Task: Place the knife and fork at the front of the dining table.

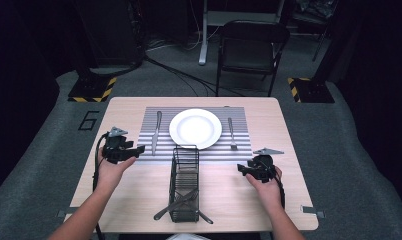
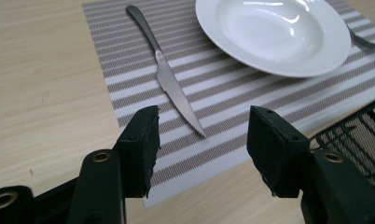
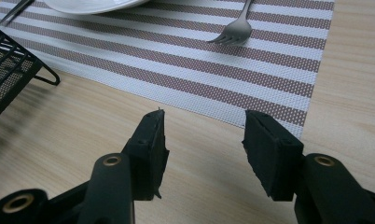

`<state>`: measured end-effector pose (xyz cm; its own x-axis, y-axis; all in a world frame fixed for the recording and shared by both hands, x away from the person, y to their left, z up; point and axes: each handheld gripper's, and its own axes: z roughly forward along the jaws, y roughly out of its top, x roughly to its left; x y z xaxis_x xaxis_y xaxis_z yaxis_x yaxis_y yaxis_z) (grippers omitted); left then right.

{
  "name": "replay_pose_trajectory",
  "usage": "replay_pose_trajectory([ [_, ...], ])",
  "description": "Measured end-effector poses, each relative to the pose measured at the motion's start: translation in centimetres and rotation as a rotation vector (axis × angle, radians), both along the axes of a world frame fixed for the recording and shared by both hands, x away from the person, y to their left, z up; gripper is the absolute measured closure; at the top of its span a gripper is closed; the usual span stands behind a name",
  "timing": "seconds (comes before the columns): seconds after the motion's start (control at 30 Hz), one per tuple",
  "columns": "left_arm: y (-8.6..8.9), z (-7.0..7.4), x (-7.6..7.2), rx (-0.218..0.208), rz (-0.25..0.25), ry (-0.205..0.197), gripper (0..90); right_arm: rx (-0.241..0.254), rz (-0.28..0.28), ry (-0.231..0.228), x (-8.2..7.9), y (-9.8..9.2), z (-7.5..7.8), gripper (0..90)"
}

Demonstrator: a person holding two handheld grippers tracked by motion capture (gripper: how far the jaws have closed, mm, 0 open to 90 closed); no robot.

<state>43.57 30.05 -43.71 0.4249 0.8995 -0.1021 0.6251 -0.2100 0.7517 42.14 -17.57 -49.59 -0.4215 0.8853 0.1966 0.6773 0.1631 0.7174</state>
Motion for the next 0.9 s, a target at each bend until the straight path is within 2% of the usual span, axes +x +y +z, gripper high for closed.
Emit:
replay_pose_trajectory([
  [0.1,0.2,-0.7,-0.6,-0.001,-0.016,0.002,44.1,-0.011,0.003,-0.007,0.0,0.0,0.0,48.2],
  [0.2,0.6,-1.4,-1.3,-0.026,-0.031,-0.003,44.1,-0.011,0.002,-0.006,-0.1,0.0,0.1,48.2],
  [0.43,1.6,-3.1,-2.5,-0.053,-0.013,-0.008,44.2,-0.01,-0.009,-0.009,-0.2,-0.3,0.2,48.2],
  [0.57,2.2,-4.3,-3.1,-0.038,-0.012,-0.007,44.1,-0.01,-0.012,-0.002,-0.3,-0.3,0.1,48.2],
  [0.67,2.7,-4.9,-3.1,-0.007,-0.006,-0.004,44.1,-0.016,-0.007,-0.004,-0.2,-0.3,0.1,48.2],
  [0.7,2.9,-5.0,-3.1,0.001,-0.003,-0.014,43.8,-0.015,-0.009,-0.002,-0.2,-0.3,0.1,48.3],
  [0.9,3.9,-6.7,-3.0,-0.004,-0.001,0.023,41.9,-0.017,-0.008,-0.004,-0.3,-0.3,0.0,48.3],
])
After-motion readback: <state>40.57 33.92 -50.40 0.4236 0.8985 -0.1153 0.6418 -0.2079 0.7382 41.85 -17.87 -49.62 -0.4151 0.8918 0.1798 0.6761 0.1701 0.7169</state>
